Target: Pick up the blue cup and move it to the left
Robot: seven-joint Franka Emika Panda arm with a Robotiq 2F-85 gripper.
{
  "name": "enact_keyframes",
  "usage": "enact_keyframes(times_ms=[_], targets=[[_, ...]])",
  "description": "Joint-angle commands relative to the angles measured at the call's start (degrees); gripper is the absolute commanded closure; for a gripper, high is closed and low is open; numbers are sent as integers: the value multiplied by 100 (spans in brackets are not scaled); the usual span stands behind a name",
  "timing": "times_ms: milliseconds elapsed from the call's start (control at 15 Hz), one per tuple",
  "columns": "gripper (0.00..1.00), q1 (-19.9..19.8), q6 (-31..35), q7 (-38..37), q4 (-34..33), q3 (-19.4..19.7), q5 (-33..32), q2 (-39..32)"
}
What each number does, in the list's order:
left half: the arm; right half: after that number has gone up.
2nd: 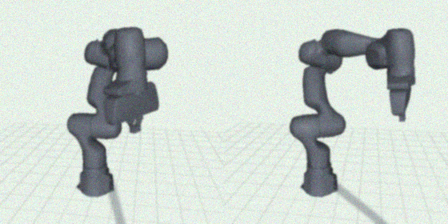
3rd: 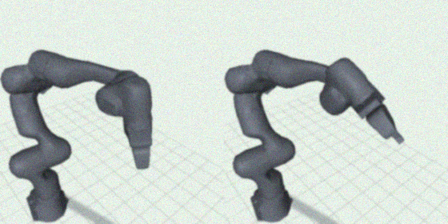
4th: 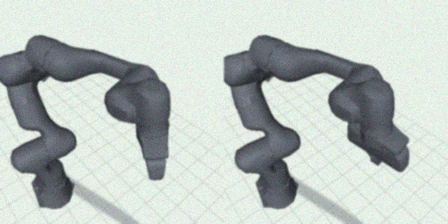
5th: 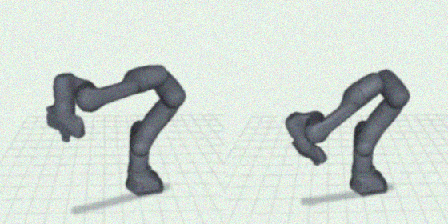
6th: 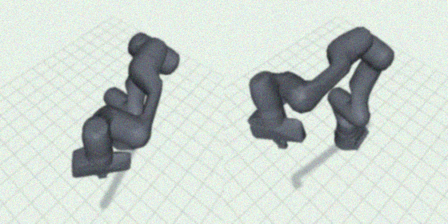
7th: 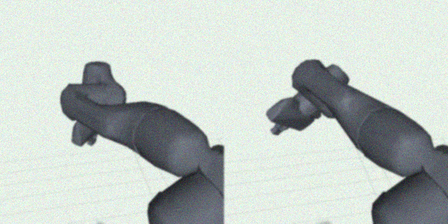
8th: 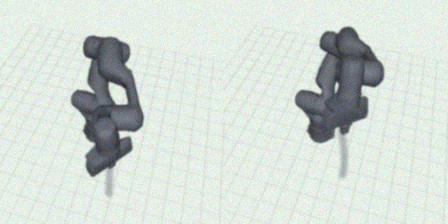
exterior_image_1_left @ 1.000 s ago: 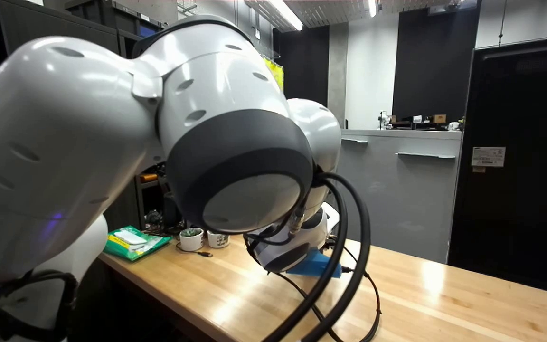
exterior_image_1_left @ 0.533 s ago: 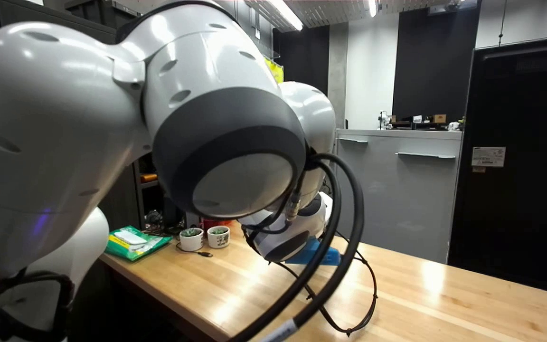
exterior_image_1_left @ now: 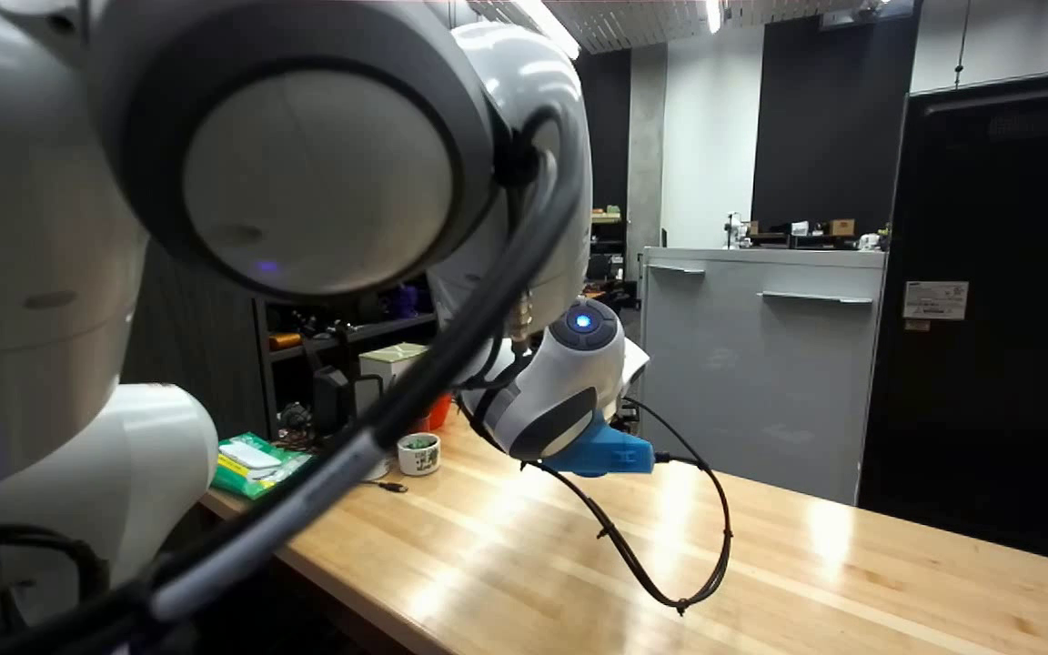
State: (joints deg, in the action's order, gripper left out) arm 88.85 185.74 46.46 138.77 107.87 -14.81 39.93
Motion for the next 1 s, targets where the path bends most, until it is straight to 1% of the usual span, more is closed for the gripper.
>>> enact_keyframes(times_ms=[0, 67, 133, 267, 933], targets=[[42, -804, -660, -428, 318, -752, -66, -621], [17, -407, -388, -246, 107, -364, -136, -189], [17, -569, -538, -294, 154, -524, -125, -268], [17, -709, -635, -334, 215, -645, -115, -364], [17, -718, -639, -348, 263, -649, -114, -396]])
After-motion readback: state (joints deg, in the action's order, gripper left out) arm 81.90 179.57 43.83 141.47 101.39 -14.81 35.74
